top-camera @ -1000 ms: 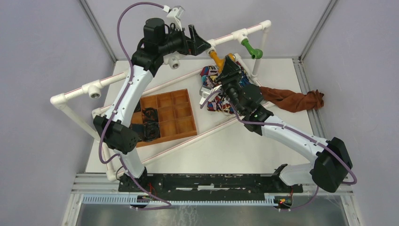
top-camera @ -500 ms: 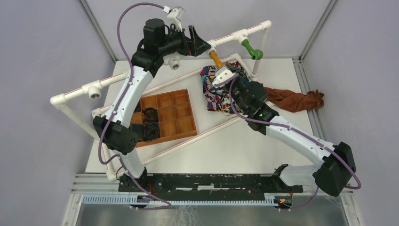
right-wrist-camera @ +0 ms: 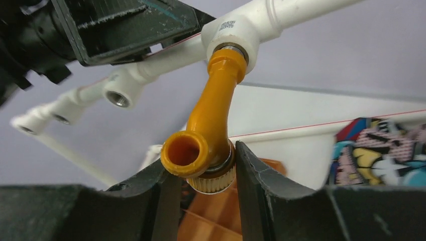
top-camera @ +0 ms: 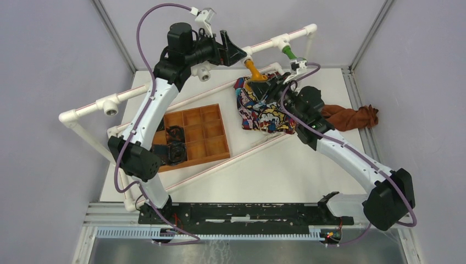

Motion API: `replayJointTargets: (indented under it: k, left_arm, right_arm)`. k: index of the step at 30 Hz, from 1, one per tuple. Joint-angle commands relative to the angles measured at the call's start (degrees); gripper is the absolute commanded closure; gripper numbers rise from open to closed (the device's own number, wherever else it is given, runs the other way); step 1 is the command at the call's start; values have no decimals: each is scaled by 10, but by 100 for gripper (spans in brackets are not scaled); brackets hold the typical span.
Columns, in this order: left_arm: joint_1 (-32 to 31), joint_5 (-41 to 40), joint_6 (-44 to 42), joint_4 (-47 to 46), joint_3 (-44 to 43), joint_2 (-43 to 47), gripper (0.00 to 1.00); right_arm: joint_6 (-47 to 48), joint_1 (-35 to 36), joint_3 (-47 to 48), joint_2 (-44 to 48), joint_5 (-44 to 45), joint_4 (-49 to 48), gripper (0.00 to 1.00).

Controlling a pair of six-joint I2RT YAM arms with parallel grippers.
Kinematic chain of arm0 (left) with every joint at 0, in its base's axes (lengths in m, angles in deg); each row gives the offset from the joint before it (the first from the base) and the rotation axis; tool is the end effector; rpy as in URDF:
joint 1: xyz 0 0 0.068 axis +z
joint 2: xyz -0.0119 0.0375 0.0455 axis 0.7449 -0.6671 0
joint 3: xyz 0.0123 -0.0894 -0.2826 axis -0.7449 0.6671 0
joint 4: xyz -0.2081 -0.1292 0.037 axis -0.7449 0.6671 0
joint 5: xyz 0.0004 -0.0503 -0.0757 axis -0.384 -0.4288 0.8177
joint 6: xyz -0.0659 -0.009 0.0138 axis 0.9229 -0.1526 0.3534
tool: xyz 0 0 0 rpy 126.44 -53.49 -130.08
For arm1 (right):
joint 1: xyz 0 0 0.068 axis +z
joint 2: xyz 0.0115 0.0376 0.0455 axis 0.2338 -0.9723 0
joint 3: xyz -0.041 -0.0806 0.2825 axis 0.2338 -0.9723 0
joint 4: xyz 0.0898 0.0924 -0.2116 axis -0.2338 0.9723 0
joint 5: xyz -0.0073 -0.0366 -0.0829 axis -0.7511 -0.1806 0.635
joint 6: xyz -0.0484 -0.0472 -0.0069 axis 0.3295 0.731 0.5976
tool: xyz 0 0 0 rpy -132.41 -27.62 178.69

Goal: Install the water faucets
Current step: Screw the water faucet onto the adaptor.

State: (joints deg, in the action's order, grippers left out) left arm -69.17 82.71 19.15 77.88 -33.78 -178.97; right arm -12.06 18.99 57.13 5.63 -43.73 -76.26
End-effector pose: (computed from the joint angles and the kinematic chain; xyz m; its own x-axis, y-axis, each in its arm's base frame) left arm 0.3702 -0.1719 0.4843 -0.3978 -0.1756 -0.9005 0.6822 0.5997 -0.4183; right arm 0.2494 0.1640 0.4103 -0.1689 0.4675 -0.8677 -0.5924 0.6555 0.4684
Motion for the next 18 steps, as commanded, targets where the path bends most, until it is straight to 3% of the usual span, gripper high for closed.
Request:
replayJointTargets:
  k: [1,7,11,16,18]
  left_arm:
    - [13,-5,-8,97,26,21,0]
    - [13,-5,-8,97,29,25,0]
    - [13,-5,-9,99,33,25,0]
    - [13,-5,-9,98,32,26,0]
    - [13,-5,-8,98,32,26,0]
  right_arm:
    - [-272,-32,13,-7,-95,-174,100]
    - [-448,-46,-16,-34,-117,-258,100]
    - [-483,-48,-26,-39,-114,-276,100]
    - [-480,-53,-32,-31,-110,-257,85]
    - [-478,-54,-37,-29,-109,-256,74]
